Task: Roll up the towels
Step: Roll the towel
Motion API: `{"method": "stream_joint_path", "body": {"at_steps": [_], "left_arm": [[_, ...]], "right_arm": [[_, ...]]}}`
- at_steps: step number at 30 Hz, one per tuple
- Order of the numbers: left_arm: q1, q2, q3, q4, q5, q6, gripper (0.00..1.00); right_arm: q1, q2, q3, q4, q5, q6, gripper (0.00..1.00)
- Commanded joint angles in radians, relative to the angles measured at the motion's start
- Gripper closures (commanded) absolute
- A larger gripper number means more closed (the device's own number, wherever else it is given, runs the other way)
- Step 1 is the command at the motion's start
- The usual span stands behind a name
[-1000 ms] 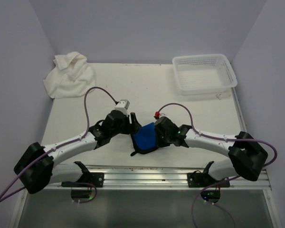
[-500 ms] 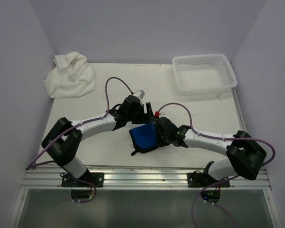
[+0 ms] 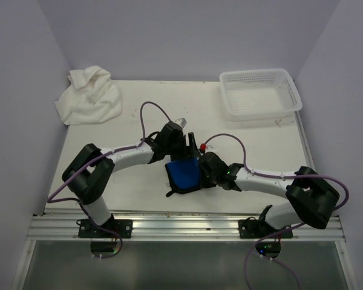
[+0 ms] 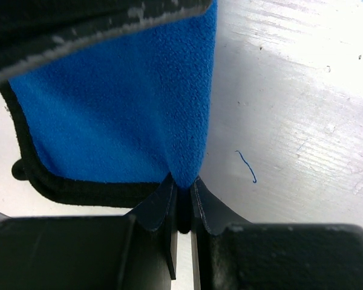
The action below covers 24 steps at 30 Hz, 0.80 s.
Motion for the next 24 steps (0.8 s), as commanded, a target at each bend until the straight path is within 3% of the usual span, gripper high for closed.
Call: {"method": "stream_joint_path", "body": {"at_steps": [1, 9, 24], "left_arm": [[-0.007, 0.007, 0.061, -0.026, -0.021, -0.013, 0.23], [-0.048, 0.043, 0.147, -0.094, -0.071, -0.001, 0.24], [-0.068, 0.095, 0.175, -0.132, -0.139, 0.008, 0.26]], "right_arm": [[0.004, 0.008, -0.011, 0.071, 0.027, 0.029, 0.96], [0.006, -0.002, -0.020, 0.081, 0.035, 0.037, 0.96], [0.004, -0.007, -0.063, 0.134, 0.038, 0.058, 0.98]]}}
